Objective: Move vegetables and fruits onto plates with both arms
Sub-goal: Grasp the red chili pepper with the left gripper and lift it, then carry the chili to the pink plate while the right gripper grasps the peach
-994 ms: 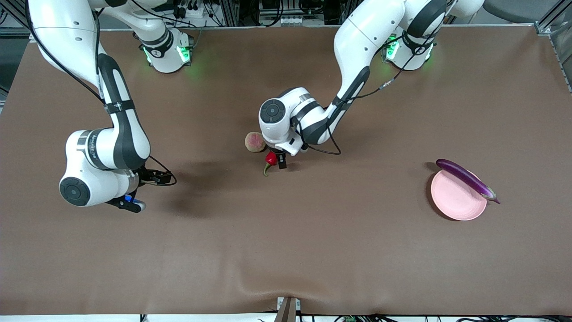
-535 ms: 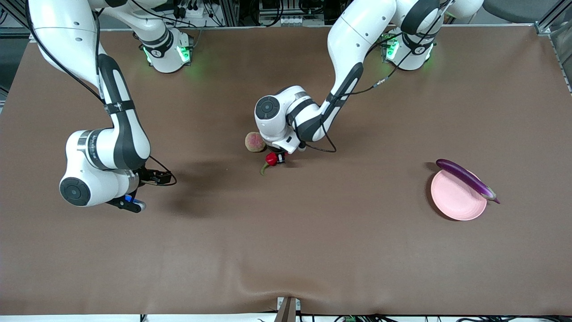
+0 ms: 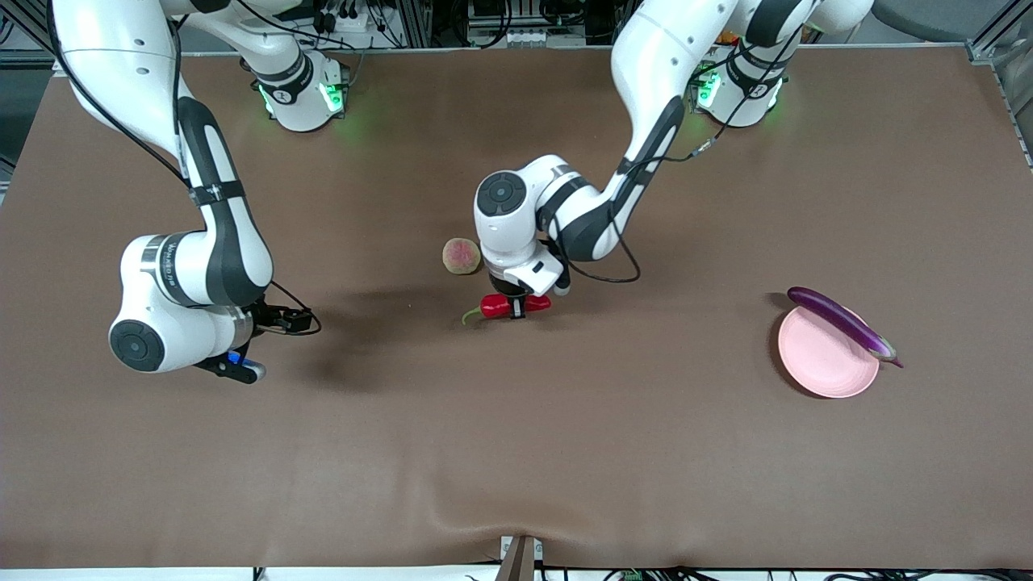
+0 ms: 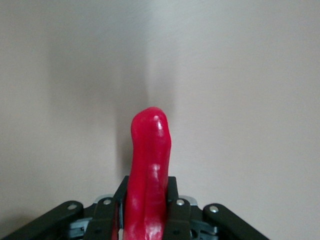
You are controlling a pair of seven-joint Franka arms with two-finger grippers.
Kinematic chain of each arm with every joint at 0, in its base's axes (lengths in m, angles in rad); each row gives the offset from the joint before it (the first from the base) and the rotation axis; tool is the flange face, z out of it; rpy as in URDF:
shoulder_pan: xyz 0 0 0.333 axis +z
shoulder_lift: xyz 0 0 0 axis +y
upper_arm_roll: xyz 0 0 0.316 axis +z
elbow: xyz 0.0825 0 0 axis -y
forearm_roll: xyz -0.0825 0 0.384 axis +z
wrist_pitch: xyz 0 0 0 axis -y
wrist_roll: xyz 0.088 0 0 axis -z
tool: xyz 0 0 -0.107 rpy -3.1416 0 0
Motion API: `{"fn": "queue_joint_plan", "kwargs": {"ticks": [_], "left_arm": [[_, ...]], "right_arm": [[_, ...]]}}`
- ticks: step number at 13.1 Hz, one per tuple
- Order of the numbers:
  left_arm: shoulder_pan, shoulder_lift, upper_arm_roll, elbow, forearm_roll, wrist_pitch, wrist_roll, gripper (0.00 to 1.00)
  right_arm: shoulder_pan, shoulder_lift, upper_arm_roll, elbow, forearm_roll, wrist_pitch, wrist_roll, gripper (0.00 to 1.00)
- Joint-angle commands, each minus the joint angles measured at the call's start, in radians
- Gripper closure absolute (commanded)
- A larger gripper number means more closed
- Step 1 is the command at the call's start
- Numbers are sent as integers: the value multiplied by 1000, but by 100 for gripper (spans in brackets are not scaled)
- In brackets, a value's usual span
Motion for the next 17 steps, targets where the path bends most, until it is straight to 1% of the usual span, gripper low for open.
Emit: {"fn": "queue_joint_plan", "kwargs": {"ticks": [1,3,5,7,8,10,12,14,15,17], "left_arm": [[58,-71,-1,-29,2,-72,187,100],[122,-99,-1,-33,-9,-161,384,100],[202,-128,-7,-37,-12,-253,555,100],[291,-176,-11,-87,-42,-303,745,100],[334,-209,-10,-135,-57,-304,841,100],[432,-259,-11,-213,-58,-304,1007,100],[538,-273,-11,-262,-59,-304,1182,100],[621,-279,-10,-293,-67,-304,1355,100],[645,-274,-10,-298,-61,-301,1411,100],[696,-257,-8,-295,-53,-288,1520,100]], "right_arm": [[115,2,-9,0,20,-7,173,0],[175,2,-6,-11,29,-11,221,0],[235,2,-6,-24,152,-4,239,0],[334,1,-6,-49,171,88,352,0],[370,2,-6,-55,173,127,409,0],[419,5,-6,-69,177,150,445,0],[439,4,-6,-139,178,243,454,0],[471,8,-5,-149,182,286,460,0],[497,17,-6,-149,205,309,482,0],[514,22,-6,-150,213,336,510,0]]}}
